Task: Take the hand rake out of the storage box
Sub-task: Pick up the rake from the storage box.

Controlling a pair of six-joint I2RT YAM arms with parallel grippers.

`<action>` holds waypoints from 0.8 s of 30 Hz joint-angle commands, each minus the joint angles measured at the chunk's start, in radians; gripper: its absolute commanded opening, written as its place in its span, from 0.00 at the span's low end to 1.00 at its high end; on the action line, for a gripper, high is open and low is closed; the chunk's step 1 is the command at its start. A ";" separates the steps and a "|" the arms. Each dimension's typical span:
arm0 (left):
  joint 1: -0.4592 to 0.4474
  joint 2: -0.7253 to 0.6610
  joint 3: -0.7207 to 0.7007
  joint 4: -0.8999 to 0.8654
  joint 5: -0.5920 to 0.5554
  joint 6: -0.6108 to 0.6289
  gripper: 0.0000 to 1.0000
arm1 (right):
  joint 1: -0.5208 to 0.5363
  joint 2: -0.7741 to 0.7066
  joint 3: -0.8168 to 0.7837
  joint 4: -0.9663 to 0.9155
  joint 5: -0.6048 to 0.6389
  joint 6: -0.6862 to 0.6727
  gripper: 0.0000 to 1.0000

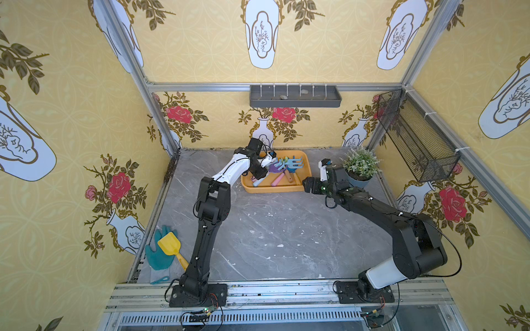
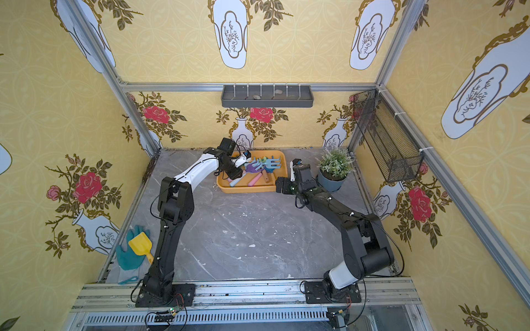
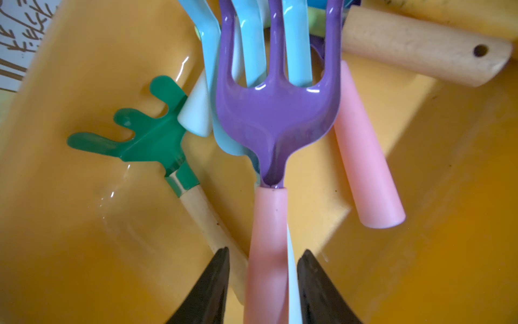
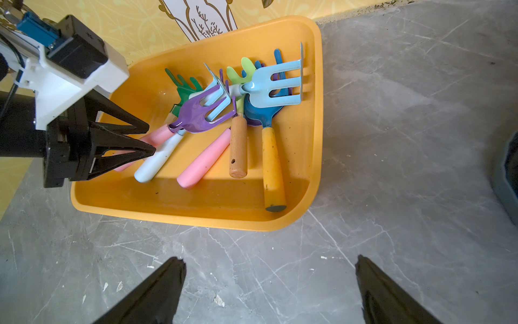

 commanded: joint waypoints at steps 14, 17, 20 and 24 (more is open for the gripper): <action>0.000 0.021 -0.016 0.016 0.012 0.014 0.24 | -0.009 -0.009 -0.016 0.035 -0.001 -0.005 0.97; -0.003 0.018 -0.016 0.016 0.009 0.016 0.16 | -0.012 -0.012 -0.019 0.040 0.000 -0.003 0.97; -0.007 -0.003 -0.030 0.025 0.019 0.011 0.09 | -0.014 -0.013 -0.022 0.043 0.000 -0.001 0.98; -0.019 -0.069 -0.100 0.080 0.033 0.008 0.03 | -0.015 -0.016 -0.025 0.045 -0.001 0.001 0.98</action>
